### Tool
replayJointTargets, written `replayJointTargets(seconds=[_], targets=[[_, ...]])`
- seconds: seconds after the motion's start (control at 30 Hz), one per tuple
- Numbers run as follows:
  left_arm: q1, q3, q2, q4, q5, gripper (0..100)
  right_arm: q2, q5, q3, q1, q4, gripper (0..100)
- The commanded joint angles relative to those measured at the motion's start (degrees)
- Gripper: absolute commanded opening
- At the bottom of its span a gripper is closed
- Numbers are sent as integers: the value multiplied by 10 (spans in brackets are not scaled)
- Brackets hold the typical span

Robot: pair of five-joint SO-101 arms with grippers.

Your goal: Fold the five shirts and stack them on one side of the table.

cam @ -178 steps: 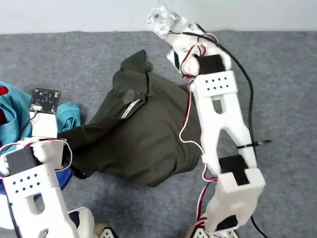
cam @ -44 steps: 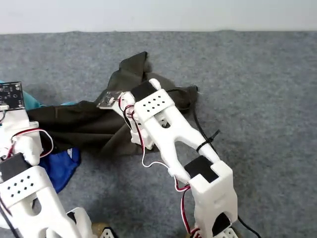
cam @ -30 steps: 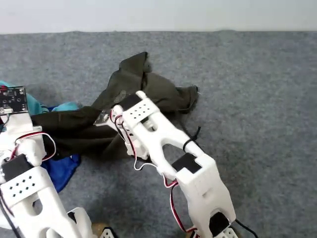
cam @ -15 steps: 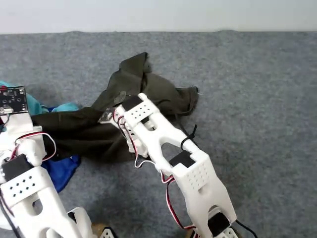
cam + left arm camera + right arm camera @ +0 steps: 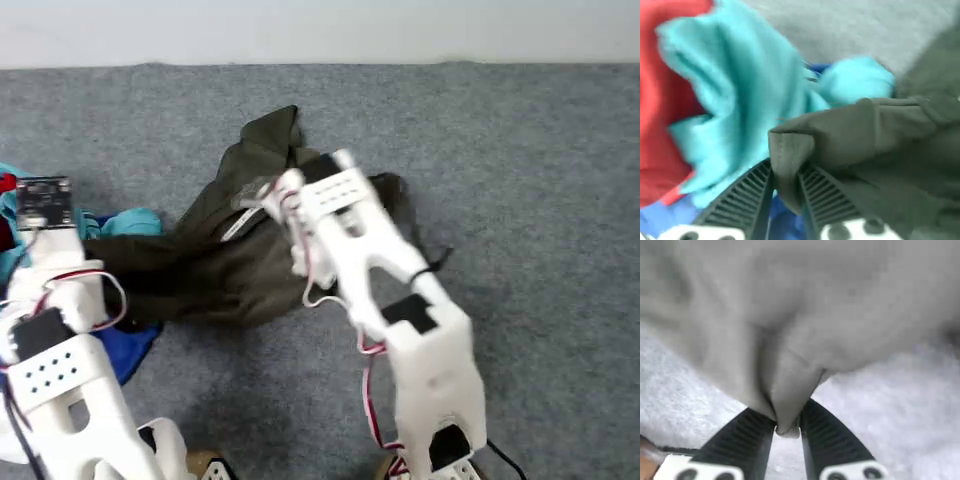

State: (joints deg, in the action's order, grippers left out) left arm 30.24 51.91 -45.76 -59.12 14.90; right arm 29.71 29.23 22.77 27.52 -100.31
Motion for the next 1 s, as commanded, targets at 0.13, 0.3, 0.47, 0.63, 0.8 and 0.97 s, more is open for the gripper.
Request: replayJointTargets(seconds=[0.13,0.3,0.47,0.63,0.8,0.97], targets=[[-130,-3,-2,-69,62,15,-228,23,-118,-105,-27,10],[-172,53,-2,-73,81,28,-339,42,-187,-199,-27,10],[-141,125,-7,-75,137,133,-399,71,-236,-288,-26,10],[-45,135,-7,-76,176,167,-421,85,-255,-351,-25,10],[-4,110,-7,-135,236,178,-425,82,-257,-357,-25,10],[-5,27,-7,-227,244,179,-425,65,-257,-358,-25,10]])
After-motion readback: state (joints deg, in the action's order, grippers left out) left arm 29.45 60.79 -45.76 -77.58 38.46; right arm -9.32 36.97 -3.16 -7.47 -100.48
